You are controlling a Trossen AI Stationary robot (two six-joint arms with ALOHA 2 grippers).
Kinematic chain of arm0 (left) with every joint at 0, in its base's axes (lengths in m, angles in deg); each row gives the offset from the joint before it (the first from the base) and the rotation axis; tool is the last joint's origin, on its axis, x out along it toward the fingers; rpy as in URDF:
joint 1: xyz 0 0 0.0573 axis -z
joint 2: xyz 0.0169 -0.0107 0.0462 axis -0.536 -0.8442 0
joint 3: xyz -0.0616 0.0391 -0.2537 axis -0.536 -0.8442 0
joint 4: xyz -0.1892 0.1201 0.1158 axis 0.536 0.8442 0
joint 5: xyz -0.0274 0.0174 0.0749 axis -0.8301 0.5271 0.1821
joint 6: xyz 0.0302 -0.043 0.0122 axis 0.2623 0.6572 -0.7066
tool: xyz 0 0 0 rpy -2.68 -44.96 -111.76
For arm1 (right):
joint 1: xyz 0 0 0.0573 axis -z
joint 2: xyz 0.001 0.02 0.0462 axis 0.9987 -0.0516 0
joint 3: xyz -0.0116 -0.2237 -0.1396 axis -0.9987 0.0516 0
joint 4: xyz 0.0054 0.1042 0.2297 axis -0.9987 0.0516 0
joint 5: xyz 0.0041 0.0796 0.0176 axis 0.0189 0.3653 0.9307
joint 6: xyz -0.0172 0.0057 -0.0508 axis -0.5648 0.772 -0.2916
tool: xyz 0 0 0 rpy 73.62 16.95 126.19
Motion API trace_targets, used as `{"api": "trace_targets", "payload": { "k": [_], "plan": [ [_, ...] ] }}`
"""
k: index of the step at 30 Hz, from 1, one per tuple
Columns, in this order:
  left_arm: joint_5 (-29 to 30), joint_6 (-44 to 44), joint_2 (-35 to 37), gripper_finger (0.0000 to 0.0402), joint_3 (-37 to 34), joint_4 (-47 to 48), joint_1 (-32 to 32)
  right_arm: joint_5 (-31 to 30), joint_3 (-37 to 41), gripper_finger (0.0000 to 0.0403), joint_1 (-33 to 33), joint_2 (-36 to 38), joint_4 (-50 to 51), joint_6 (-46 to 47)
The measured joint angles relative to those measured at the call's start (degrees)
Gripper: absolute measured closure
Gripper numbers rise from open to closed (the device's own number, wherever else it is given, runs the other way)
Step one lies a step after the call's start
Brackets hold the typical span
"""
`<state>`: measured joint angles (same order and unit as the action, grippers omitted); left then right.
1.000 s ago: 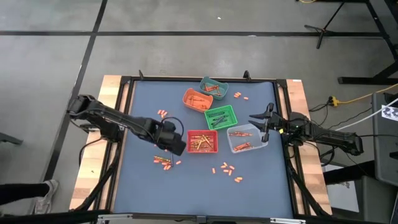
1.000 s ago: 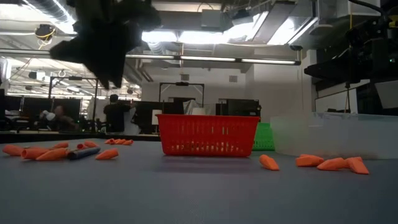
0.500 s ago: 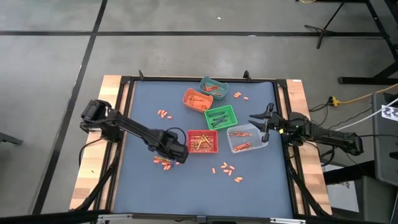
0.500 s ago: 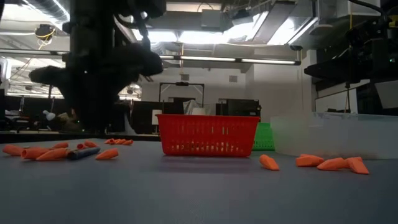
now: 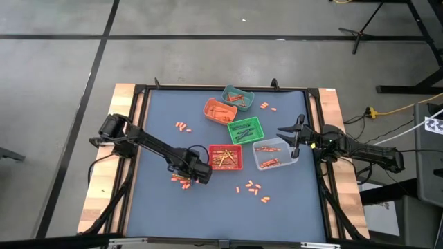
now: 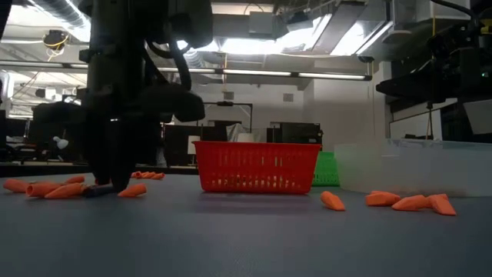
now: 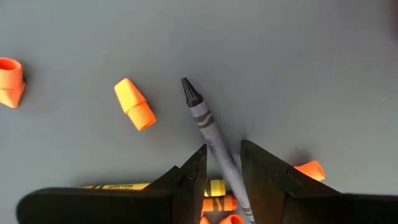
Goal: Sort crayons
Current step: Put the blue crayon into the green bin
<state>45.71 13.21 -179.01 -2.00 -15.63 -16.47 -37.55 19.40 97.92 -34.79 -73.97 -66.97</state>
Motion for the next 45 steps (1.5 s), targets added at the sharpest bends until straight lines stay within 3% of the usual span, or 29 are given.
{"api": "trace_targets", "payload": {
  "k": [7, 19, 31, 40, 45],
  "plan": [
    [0.47, 0.0, 0.0, 0.0322, 0.0, -0.07, 0.0, 0.0, 0.0, 0.029, 0.01, -0.01, 0.0, 0.0],
    [1.92, -0.38, 0.0, 0.0394, 0.0, -2.03, -0.02, 0.0, 0.0, 0.029, 0.0, -0.02, 0.0, 0.01],
    [2.64, -3.2, 1.59, 0.0395, 0.0, -3.25, -1.17, 0.0, 0.0, 0.029, 0.0, -0.02, 0.01, 0.02],
    [3.63, -11.12, 8.44, 0.0395, 0.0, -2.46, -5.22, -0.02, 0.0, 0.029, 0.01, -0.01, 0.02, 0.01],
    [3.73, -20.59, 11.41, 0.0395, 0.0, -4.73, -8.26, 0.0, 0.0, 0.029, 0.0, -0.02, 0.02, 0.01]
  ]
}}
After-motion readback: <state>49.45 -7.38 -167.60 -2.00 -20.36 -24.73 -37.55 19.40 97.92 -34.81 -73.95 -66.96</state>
